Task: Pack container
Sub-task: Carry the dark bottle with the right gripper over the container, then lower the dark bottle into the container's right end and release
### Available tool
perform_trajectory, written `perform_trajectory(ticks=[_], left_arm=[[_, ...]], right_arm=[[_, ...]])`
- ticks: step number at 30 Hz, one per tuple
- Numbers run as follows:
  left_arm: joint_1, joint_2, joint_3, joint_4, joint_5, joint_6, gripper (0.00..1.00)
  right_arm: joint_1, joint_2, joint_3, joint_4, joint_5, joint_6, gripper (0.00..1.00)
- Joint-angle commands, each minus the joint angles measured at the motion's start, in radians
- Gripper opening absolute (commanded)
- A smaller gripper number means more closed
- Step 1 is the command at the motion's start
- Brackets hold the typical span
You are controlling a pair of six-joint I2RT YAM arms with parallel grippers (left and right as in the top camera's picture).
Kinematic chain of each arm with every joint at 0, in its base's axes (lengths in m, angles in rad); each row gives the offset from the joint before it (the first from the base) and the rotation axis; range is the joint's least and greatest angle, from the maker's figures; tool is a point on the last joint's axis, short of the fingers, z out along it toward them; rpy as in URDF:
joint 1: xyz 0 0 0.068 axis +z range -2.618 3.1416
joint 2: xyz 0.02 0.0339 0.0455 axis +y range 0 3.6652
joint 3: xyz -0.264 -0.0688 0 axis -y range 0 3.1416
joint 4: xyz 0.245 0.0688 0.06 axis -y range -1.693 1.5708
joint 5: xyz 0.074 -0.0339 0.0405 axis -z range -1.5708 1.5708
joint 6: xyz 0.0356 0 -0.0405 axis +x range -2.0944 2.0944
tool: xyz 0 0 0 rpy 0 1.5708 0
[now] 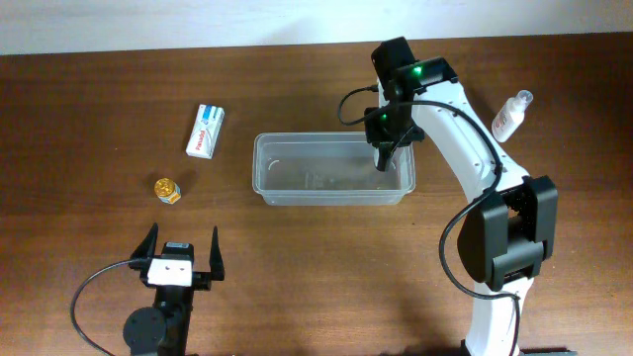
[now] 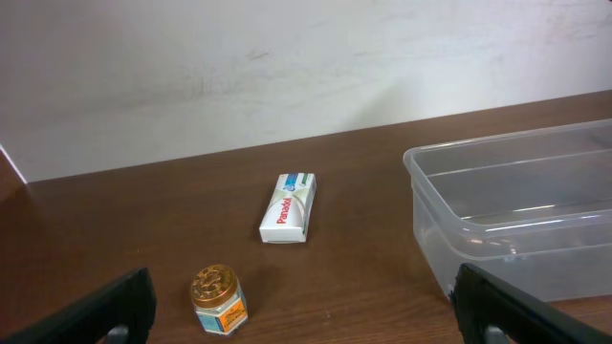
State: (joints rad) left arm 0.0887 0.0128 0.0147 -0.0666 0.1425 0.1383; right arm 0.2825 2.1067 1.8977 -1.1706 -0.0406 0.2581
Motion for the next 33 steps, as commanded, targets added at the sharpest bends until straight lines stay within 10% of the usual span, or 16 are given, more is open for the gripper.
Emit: perform_trajectory(ticks=[1,33], left_arm=[[0.007,-0.007,-0.006,-0.001,-0.005,0.016,0.99],[0.007,-0.007,-0.006,-0.001,-0.005,0.016,0.99]], right_arm=[[0.005,-0.006,-0.027,0.016,0.027,0.013,0.13],[0.004,-0.006,-0.134,0.105,0.035,0.013,0.22]])
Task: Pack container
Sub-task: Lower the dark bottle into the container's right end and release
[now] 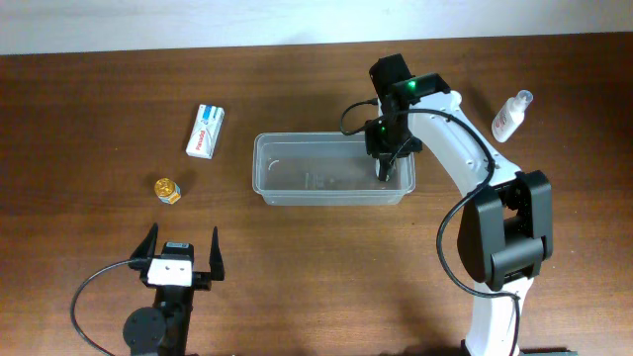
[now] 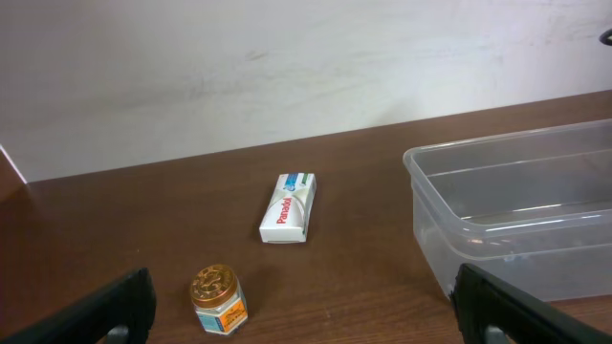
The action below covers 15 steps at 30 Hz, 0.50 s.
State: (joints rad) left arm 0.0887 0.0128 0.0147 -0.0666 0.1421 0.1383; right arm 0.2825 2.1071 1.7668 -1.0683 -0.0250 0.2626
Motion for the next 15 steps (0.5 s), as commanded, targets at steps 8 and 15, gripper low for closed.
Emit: perform_trajectory(ticks=[8,15], left_arm=[[0.007,-0.007,-0.006,-0.001,-0.004,0.016,0.99],[0.007,-0.007,-0.006,-0.001,-0.004,0.016,0.99]], right_arm=[[0.003,-0.007,-0.003,0.001,0.042,0.007,0.23],[-0.009,-0.007,-0.003,-0.002,0.041,0.008,0.29]])
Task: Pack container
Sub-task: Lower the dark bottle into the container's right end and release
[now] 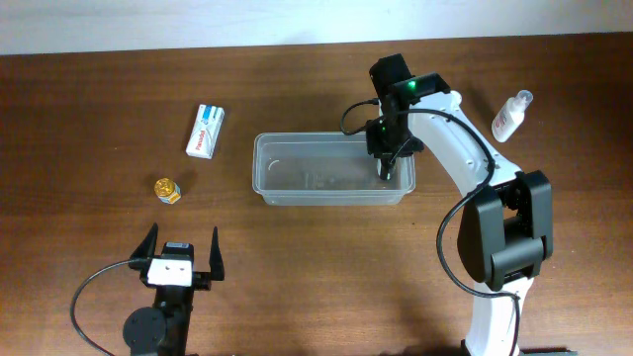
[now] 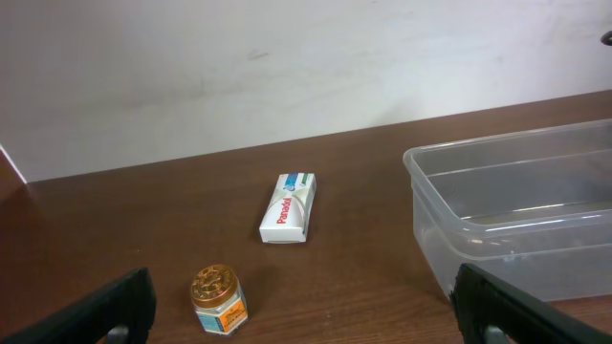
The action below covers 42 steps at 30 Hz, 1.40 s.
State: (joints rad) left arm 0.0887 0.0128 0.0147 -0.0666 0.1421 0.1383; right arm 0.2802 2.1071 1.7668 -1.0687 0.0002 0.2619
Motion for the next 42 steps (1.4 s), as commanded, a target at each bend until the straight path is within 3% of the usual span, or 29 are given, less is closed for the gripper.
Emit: perform_trajectory(ticks=[1,21,26,32,37,42], left_arm=[[0.007,-0.007,-0.006,-0.001,-0.004,0.016,0.99],[0.007,-0.007,-0.006,-0.001,-0.004,0.016,0.99],[0.007,-0.007,-0.006,-0.001,-0.004,0.016,0.99],[0.007,-0.006,-0.006,-0.001,-0.004,0.016,0.99],[0.007,-0.007,-0.006,-0.001,-0.004,0.016,0.99],[0.007,-0.007,-0.006,-0.001,-0.004,0.016,0.99]], right_arm=[[-0.007,-0.007,-0.003,-0.002,0.016,0.009,0.29],[-0.006,-0.014,0.005,-0.005,0.012,-0.003,0.34],[-0.007,-0.043,0.077,-0.039,0.013,-0.026,0.35],[-0.008,-0.081,0.215,-0.134,0.013,-0.048,0.43],[-0.021,-0.125,0.374,-0.228,0.100,-0.094,0.56],[-0.144,-0.132,0.465,-0.282,0.300,-0.093,0.98]])
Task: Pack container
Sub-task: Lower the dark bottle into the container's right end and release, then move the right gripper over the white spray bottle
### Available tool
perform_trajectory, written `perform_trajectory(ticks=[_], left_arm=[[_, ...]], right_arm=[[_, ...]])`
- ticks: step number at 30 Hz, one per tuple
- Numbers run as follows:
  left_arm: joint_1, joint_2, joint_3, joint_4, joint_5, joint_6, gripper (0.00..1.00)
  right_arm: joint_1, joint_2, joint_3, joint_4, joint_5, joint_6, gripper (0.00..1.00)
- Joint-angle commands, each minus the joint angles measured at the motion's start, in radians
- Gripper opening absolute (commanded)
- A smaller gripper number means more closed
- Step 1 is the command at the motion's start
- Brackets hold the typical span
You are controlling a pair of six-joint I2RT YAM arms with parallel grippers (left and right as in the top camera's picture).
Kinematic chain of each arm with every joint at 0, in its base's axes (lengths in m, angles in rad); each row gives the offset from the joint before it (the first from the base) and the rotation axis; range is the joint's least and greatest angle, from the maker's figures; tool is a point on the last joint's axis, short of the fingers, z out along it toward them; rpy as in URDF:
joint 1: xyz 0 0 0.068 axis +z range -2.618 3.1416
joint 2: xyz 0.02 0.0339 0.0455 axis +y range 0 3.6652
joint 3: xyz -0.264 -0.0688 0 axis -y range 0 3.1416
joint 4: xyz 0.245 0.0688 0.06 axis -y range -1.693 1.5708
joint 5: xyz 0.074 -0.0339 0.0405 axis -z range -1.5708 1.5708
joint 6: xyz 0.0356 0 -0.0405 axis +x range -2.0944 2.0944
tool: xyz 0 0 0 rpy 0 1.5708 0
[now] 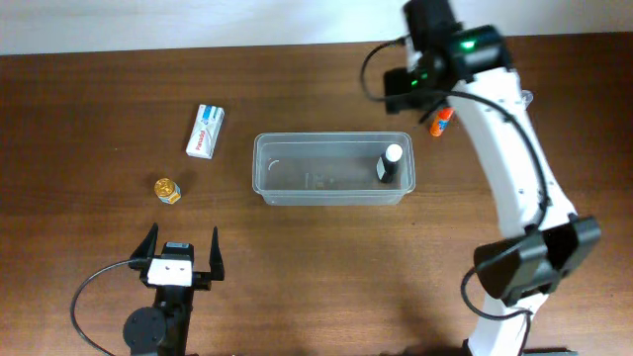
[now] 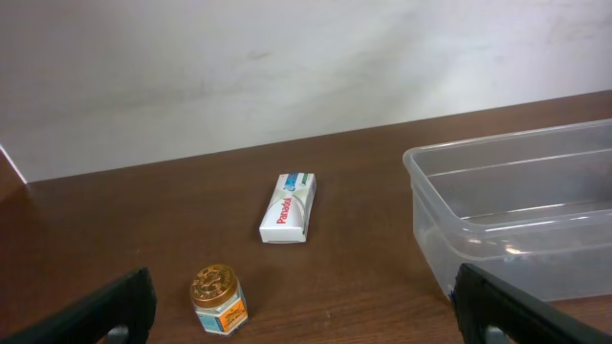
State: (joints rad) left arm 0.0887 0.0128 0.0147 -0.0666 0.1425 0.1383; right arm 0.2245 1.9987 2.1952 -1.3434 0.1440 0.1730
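Observation:
The clear plastic container (image 1: 331,136) lies mid-table and shows at the right of the left wrist view (image 2: 497,143). A small dark bottle with a white cap (image 1: 389,163) stands upright in its right end. My right gripper (image 1: 433,117) is behind the container's back right corner, beside a small orange-red object (image 1: 443,120). The wrist hides its fingers. My left gripper (image 1: 184,252) is parked open near the front edge, its fingers (image 2: 115,311) empty. A white Panadol box (image 1: 206,131) (image 2: 289,207) and a gold-lidded jar (image 1: 167,189) (image 2: 218,299) lie to the left.
A clear spray bottle (image 1: 527,96) at the back right is mostly covered by the right arm. The white wall runs along the table's far edge.
My right gripper was down inside the container's right end on the dark bottle. It has let go, and the bottle stands there alone. The gripper is now behind the container, beside an orange-red object.
First my right gripper held the dark bottle at the container's back right rim. Then it was lower inside the right end, and stayed there. Now the bottle stands free in the container and the arm is behind it. The left arm never moved.

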Motion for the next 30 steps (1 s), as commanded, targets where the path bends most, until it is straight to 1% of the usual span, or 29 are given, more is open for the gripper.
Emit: perform_trajectory(ticks=[1,3,4,6,7,8,9,10,11,13,18,23,24,28,30], left_arm=[[0.007,-0.007,-0.006,-0.001,-0.005,0.016,0.99],[0.007,-0.007,-0.006,-0.001,-0.005,0.016,0.99],[0.007,-0.007,-0.006,-0.001,-0.005,0.016,0.99],[0.007,-0.007,-0.006,-0.001,-0.005,0.016,0.99],[0.007,-0.007,-0.006,-0.001,-0.005,0.016,0.99],[0.007,-0.007,-0.006,-0.001,-0.005,0.016,0.99],[0.007,-0.007,-0.006,-0.001,-0.005,0.016,0.99],[0.007,-0.007,-0.006,-0.001,-0.005,0.016,0.99],[0.007,-0.007,-0.006,-0.001,-0.005,0.016,0.99],[0.007,-0.007,-0.006,-0.001,-0.005,0.016,0.99],[0.007,-0.007,-0.006,-0.001,-0.005,0.016,0.99],[0.007,-0.007,-0.006,-0.001,-0.005,0.016,0.99],[0.007,-0.007,-0.006,-0.001,-0.005,0.016,0.99],[0.007,-0.007,-0.006,-0.001,-0.005,0.016,0.99],[0.007,-0.007,-0.006,-0.001,-0.005,0.016,0.99]], right_arm=[[-0.140,-0.024,0.036,-0.012,0.160,-0.005,0.99],[-0.214,-0.023,0.036,-0.035,0.139,-0.019,0.98],[-0.289,-0.023,0.036,-0.062,0.085,-0.083,0.98],[-0.370,-0.023,0.036,-0.080,-0.002,-0.183,0.98],[-0.443,-0.023,0.035,-0.084,-0.097,-0.288,0.98],[-0.489,-0.023,0.035,-0.083,-0.151,-0.332,0.98],[-0.518,-0.022,0.035,-0.080,-0.180,-0.344,0.98],[-0.589,-0.022,0.035,-0.056,-0.249,-0.344,0.98],[-0.618,-0.021,0.035,-0.043,-0.297,-0.345,0.98],[-0.687,-0.011,0.033,0.003,-0.448,-0.354,0.98],[-0.699,0.022,0.026,0.078,-0.474,-0.420,0.98],[-0.650,0.074,0.026,0.109,-0.469,-0.457,0.98],[-0.639,0.083,0.026,0.109,-0.459,-0.468,0.98],[-0.596,0.108,0.026,0.134,-0.320,-0.475,0.98],[-0.589,0.110,0.026,0.137,-0.320,-0.475,0.98]])
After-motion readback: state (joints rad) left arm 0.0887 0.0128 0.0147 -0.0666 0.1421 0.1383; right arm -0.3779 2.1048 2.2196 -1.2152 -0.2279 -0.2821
